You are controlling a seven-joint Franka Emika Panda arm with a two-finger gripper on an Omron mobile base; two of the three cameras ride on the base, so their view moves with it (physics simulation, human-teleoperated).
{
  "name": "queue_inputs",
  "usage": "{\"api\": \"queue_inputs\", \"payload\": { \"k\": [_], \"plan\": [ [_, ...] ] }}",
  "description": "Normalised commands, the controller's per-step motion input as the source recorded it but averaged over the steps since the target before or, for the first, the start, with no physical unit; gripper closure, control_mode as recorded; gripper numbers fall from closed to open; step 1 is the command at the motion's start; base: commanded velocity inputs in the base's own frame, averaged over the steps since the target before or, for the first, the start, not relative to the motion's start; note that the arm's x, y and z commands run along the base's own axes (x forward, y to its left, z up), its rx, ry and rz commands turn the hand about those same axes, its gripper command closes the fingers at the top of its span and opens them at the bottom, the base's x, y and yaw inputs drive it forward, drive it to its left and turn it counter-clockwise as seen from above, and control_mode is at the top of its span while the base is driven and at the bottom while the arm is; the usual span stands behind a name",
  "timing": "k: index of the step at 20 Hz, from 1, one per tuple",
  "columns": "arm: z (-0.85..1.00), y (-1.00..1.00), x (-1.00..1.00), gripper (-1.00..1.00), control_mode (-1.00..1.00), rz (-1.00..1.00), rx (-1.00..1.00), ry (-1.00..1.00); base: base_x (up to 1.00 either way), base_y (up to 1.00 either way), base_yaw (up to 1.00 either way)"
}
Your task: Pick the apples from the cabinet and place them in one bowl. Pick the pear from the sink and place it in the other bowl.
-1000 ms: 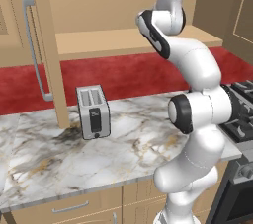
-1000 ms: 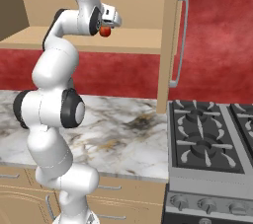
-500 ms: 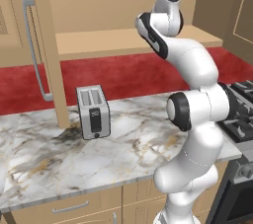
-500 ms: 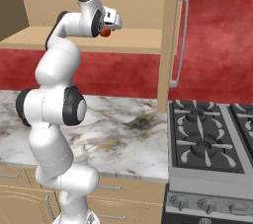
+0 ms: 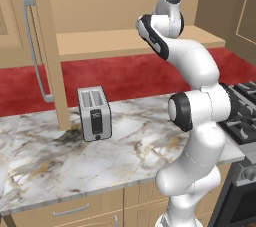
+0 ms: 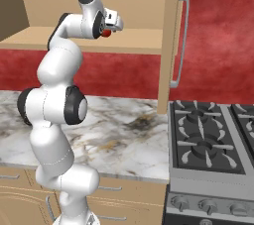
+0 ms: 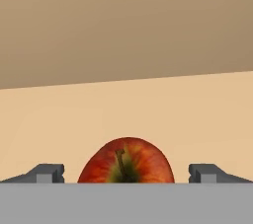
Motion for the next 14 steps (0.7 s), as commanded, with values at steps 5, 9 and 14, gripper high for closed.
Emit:
{"api": "queue_inputs", "payload": {
  "k": [5,9,14],
  "plan": [
    [0.0,0.0,0.0,1.0,-1.0,0.0,0.0,0.0,0.0,0.0,0.0],
    [0.0,0.0,0.0,1.0,-1.0,0.0,0.0,0.0,0.0,0.0,0.0],
    [0.0,0.0,0.0,1.0,-1.0,0.0,0.0,0.0,0.0,0.0,0.0]
  ]
}}
